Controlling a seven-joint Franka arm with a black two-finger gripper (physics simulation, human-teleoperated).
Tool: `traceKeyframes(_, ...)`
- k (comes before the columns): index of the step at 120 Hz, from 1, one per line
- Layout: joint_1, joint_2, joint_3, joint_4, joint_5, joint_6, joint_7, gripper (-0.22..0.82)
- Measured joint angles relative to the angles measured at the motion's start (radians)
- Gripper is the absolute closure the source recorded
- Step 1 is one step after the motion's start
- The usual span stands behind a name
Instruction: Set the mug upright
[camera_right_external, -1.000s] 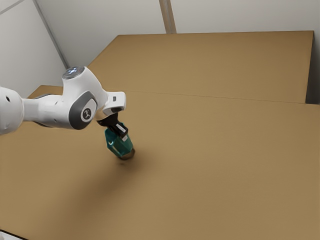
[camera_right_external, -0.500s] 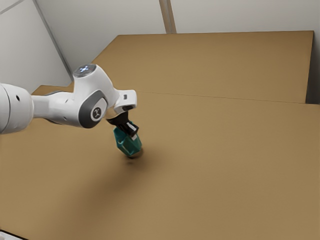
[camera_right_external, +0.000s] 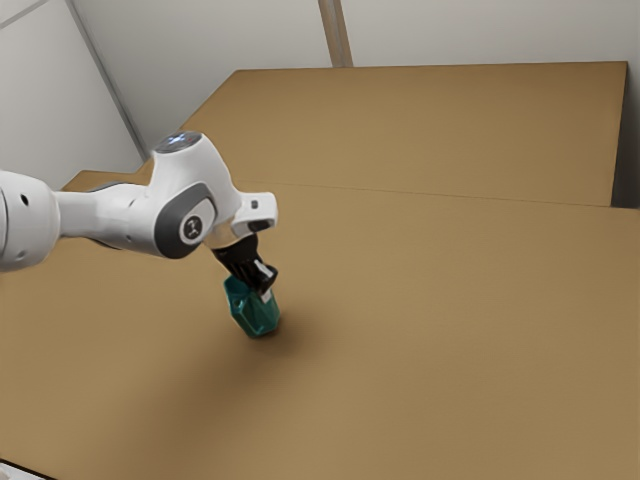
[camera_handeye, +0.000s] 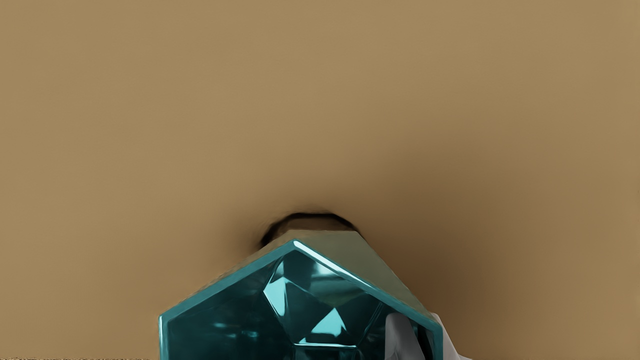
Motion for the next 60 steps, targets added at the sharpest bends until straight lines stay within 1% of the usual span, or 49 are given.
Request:
traceKeyframes(33, -0.002, 0.009, -0.003, 0.003, 0.007, -0.030, -0.023, 0.78)
traceKeyframes(60, 0.000, 0.009, -0.003, 0.007, 0.007, -0.044, -0.029, 0.41)
